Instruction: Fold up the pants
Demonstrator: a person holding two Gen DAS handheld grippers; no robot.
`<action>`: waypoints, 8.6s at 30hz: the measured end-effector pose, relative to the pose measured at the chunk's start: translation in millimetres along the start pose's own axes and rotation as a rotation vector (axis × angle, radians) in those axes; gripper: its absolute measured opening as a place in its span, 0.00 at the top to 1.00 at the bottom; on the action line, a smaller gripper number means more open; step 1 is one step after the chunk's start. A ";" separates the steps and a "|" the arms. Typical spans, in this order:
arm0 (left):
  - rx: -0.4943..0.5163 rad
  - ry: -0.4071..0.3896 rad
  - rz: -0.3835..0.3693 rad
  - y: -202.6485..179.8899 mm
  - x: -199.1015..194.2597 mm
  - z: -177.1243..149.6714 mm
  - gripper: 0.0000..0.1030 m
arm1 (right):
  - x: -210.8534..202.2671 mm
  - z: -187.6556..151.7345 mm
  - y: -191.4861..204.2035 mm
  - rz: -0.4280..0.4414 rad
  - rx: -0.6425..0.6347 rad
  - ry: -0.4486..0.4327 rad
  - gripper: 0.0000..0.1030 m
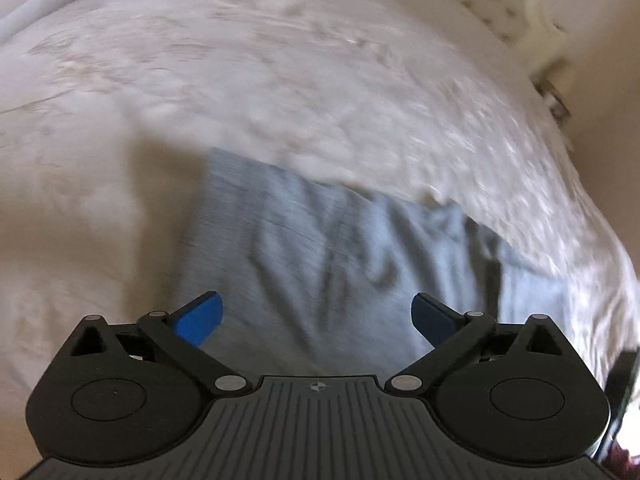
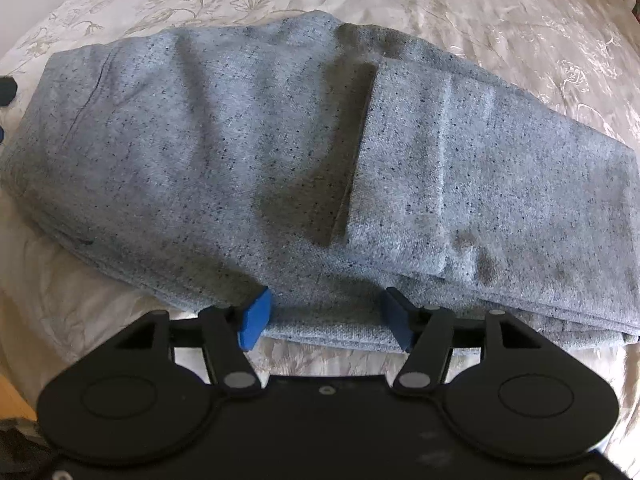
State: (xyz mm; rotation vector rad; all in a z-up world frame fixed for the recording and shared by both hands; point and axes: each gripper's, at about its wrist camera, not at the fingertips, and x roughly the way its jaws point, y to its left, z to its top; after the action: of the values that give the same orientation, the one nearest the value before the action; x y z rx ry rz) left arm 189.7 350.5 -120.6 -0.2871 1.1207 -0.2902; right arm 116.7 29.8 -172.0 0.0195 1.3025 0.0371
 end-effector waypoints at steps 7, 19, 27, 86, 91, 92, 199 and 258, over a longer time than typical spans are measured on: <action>-0.211 0.042 -0.034 47.8 4.3 -11.3 0.01 | 1.7 6.3 1.9 -0.005 -0.002 0.020 0.36; -0.390 0.035 -0.180 42.5 37.9 -52.8 0.01 | 3.3 10.4 1.6 -0.010 -0.020 0.044 0.36; -0.388 -0.006 -0.201 30.8 69.7 -37.5 0.00 | 2.0 11.3 1.6 -0.011 -0.011 0.052 0.35; 0.599 -0.004 0.002 -378.4 96.7 -110.9 0.61 | -33.8 -20.3 -342.2 0.307 0.468 -0.049 0.39; 0.670 -0.012 -0.203 -406.1 83.9 -117.7 0.35 | -41.6 -13.7 -348.6 0.316 0.500 -0.076 0.36; 0.693 -0.017 -0.241 -412.5 79.9 -120.2 0.35 | -40.9 -12.9 -349.2 0.309 0.502 -0.081 0.36; 0.347 0.171 0.200 -315.7 129.8 -99.8 0.15 | -75.4 40.9 -278.6 0.121 0.316 -0.251 0.27; -0.257 -0.089 -0.291 -301.6 28.9 -59.2 0.27 | -102.5 -23.4 -309.4 0.517 0.588 -0.187 0.21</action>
State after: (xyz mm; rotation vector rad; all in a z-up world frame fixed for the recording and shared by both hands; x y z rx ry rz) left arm 122.4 55.8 -57.9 -0.6882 1.0274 -0.3862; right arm 72.1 -283.4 -90.4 0.8431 1.0546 0.0898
